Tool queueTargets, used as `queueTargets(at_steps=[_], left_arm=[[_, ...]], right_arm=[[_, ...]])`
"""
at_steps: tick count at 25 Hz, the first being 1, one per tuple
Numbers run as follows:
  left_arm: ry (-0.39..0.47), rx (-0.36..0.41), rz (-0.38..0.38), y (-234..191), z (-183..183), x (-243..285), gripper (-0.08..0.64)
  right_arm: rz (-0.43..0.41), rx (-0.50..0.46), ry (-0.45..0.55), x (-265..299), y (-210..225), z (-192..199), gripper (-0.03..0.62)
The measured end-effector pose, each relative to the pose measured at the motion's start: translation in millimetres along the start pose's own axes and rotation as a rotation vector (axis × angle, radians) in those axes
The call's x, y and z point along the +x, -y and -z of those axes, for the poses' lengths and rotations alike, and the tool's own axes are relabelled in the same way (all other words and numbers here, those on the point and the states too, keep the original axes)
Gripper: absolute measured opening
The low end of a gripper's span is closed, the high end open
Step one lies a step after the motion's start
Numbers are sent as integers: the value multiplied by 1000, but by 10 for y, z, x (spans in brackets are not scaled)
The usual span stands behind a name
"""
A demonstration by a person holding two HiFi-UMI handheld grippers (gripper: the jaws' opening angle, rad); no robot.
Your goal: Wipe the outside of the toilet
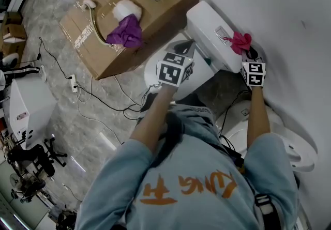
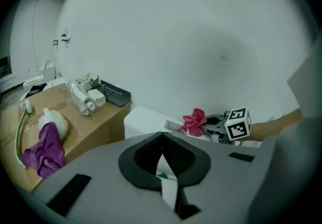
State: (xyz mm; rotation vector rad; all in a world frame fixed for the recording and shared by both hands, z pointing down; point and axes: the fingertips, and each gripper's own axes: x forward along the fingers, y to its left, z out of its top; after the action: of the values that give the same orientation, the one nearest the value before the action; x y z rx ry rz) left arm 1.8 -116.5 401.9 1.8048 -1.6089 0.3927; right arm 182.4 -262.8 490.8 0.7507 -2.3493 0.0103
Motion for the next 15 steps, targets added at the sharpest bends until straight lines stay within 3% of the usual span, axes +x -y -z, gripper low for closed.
queueTargets(at_steps=[9,15], left_arm=[[-8,-6,9,27,65,11,25],[-21,-16,8,4,115,22,25]], right_arm=[[61,78,-10,-341,62,264,63],[161,319,-18,-525,109,411,66]])
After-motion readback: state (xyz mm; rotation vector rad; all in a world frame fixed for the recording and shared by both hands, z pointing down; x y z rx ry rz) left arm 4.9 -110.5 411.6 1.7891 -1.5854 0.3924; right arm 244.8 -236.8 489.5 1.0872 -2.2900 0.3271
